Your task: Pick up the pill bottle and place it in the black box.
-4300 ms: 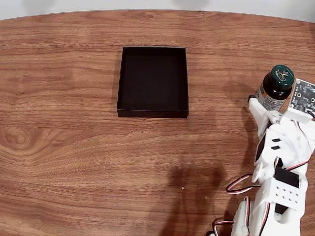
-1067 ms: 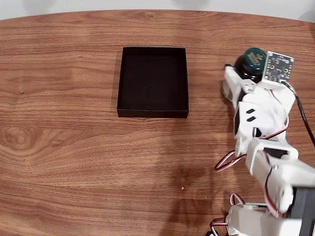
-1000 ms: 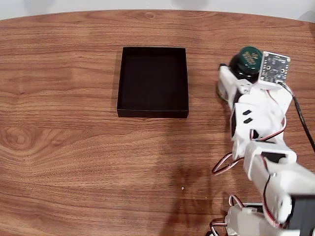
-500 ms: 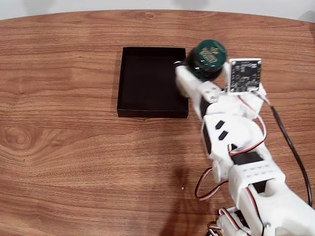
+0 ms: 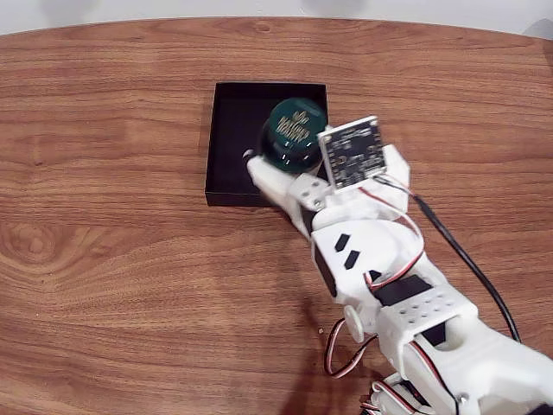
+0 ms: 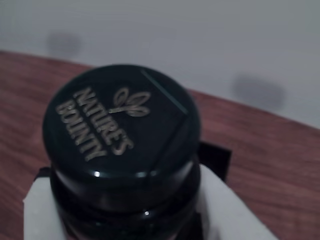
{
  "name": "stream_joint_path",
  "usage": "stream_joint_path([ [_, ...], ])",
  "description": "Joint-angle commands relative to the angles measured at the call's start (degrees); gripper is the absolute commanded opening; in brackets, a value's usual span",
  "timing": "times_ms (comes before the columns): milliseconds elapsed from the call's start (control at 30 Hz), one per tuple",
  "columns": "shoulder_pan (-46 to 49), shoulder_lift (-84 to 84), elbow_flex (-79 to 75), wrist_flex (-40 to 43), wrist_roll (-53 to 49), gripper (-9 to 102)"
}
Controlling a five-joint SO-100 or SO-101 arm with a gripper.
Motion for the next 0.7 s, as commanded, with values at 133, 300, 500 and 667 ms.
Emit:
stream_joint_path([
  [133,-2.29,-12.74,-10.02,-10.63,0.79,15],
  [300,-2.46,-19.95,-16.52,-12.39,0.88,15],
  [500,-1.41,-27.77,-25.22,-13.45,0.35,14],
  [667,-0.79,-32.96,-29.27,-14.15,0.44,14],
])
